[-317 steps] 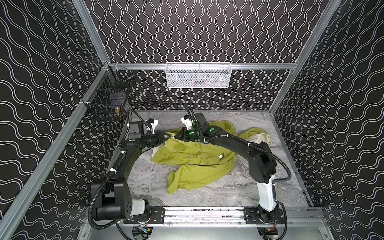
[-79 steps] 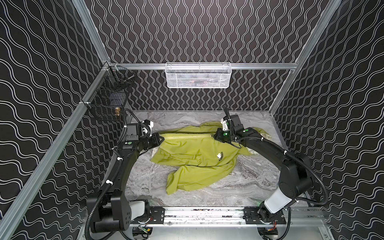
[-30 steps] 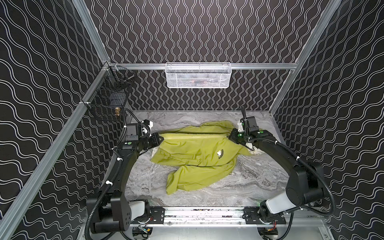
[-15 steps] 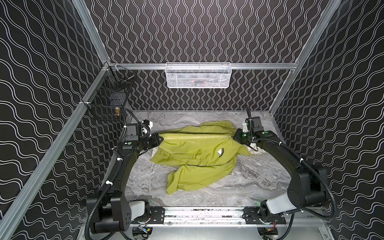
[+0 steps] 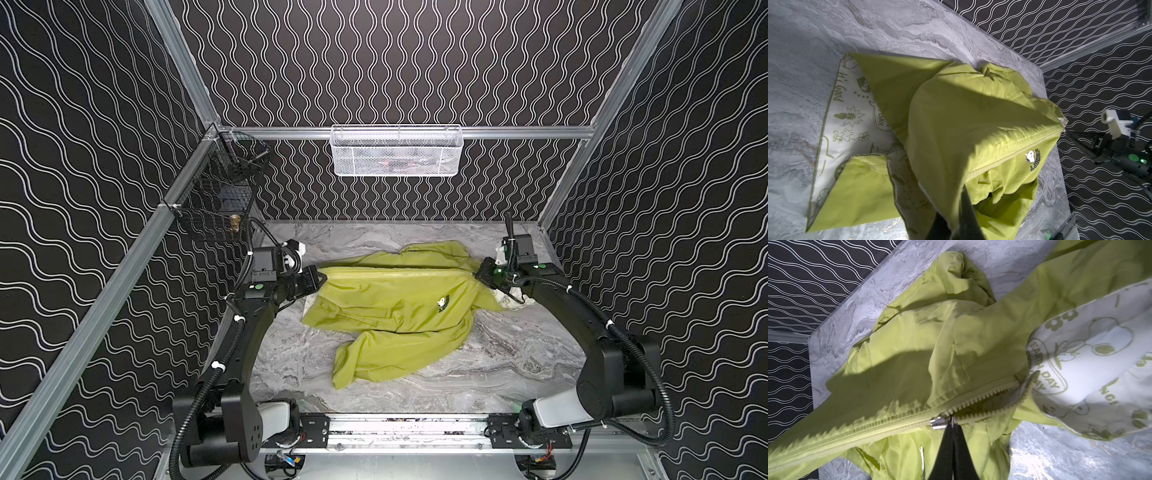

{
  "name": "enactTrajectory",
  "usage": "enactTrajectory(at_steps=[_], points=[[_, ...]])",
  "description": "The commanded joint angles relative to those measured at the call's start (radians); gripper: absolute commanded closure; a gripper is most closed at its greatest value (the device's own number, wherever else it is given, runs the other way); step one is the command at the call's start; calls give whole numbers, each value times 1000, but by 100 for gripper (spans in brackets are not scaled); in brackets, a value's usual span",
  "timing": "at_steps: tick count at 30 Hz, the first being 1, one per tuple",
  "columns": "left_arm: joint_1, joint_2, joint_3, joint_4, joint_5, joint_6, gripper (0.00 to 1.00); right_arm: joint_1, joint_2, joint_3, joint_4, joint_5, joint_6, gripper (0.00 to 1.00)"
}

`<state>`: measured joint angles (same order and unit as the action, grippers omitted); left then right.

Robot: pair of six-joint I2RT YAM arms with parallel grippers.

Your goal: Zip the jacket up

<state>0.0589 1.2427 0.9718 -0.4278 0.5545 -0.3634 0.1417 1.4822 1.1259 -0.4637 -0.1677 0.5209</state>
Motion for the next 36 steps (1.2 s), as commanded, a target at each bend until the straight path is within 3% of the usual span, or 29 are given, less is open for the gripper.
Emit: enactTrajectory(at_steps=[1,36], points=[[3,-9,1,9,-16,13,100,-15,-10,-2,-9,38,-15,100],[10,0,2,16,-11,17,100,-170,-20,-38,-38,52,-57,100]])
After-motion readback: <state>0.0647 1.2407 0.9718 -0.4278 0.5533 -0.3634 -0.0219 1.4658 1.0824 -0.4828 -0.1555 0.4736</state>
